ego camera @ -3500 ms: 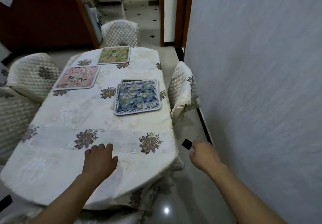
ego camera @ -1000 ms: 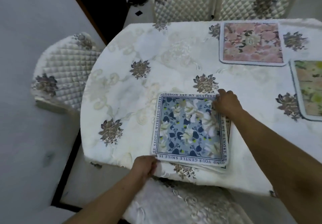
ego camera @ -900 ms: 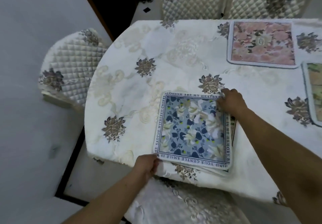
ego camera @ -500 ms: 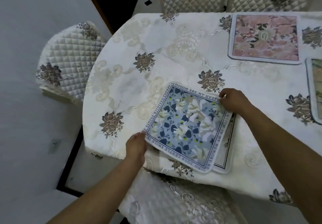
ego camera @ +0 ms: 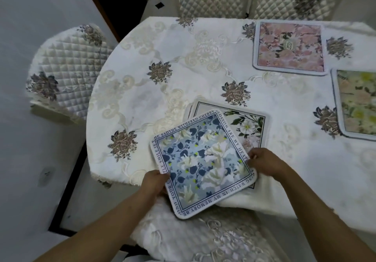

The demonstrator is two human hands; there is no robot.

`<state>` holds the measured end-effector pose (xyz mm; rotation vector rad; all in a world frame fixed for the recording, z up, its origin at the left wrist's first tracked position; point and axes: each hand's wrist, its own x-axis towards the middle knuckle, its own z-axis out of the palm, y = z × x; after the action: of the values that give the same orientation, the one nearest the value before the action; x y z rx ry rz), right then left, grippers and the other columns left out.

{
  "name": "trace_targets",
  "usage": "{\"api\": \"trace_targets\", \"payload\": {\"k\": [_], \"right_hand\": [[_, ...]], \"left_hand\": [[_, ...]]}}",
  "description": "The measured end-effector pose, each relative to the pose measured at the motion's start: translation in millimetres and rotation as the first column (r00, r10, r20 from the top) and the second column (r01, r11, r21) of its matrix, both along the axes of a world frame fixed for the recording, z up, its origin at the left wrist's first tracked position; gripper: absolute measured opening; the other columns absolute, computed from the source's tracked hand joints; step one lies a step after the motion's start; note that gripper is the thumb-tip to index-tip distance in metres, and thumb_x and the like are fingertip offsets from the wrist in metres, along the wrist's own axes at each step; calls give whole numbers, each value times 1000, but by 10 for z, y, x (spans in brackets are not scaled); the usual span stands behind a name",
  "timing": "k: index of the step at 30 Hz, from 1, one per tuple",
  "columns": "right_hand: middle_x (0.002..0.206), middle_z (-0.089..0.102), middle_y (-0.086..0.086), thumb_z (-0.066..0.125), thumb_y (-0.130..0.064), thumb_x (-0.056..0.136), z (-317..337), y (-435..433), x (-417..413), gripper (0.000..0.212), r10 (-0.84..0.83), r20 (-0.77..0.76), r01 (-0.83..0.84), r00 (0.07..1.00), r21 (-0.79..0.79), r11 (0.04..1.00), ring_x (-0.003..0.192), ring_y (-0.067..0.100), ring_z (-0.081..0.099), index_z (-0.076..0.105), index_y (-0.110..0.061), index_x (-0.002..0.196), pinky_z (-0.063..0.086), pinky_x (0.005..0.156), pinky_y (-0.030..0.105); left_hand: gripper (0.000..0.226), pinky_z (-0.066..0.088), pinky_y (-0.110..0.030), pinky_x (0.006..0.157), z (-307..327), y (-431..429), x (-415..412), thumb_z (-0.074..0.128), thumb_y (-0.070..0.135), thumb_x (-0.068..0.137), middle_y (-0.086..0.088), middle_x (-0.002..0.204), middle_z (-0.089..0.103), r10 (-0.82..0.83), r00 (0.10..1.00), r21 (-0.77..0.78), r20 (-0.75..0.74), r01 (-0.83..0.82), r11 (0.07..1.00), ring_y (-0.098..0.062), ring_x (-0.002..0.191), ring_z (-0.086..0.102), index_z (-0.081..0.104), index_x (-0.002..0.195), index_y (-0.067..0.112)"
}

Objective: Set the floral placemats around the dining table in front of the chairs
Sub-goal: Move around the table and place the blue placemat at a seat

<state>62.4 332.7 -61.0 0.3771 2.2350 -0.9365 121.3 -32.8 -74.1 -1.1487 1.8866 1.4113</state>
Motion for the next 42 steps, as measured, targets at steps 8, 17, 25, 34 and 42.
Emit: {"api": "trace_targets", "payload": {"k": [8,17,25,34,42], "right_hand": [[55,45,-7,66,-13,85,290,-953,427,35,-192,-140,175,971,-128,976,54,9,42,45,-20,58,33,59,29],[57,29,-2,62,-8,86,988,-2677,338,40,-325,-362,290,874,-147,946,53,12,28,30,-18,62,23,57,30],[60,26,5,62,-13,84,1312,-3822,228,43,-435,-425,384,794,-204,901,53,13,27,27,-19,61,22,54,28],[47,36,-1,63,-10,87,1137,-4288,-215,41,-502,-312,433,806,-266,861,43,14,34,39,-20,56,27,45,23],[60,29,7,63,-13,87,1113,-4866,-693,40,-570,-294,503,767,-275,819,53,16,27,31,-15,64,24,58,30]], "left_hand": [[33,37,-26,54,459,-702,-420,78,23,79,10,54,57,-140,932,-194,-335,77,978,-12,52,54,53,57,23],[22,38,-25,52,1026,-2383,-1116,77,19,80,6,61,60,-211,815,-118,-540,175,977,-5,48,49,62,64,20],[13,57,-39,75,1503,-3518,-1797,65,4,86,-8,84,77,-374,773,-12,-513,429,903,-26,78,73,70,83,16],[5,41,-27,60,1665,-3814,-2508,59,14,93,-7,85,68,-715,544,-352,-439,628,694,-16,69,58,57,90,18],[8,40,-30,61,1692,-4058,-3403,63,18,90,-5,80,65,-810,444,-504,-383,634,586,-18,70,55,59,90,11]]}}
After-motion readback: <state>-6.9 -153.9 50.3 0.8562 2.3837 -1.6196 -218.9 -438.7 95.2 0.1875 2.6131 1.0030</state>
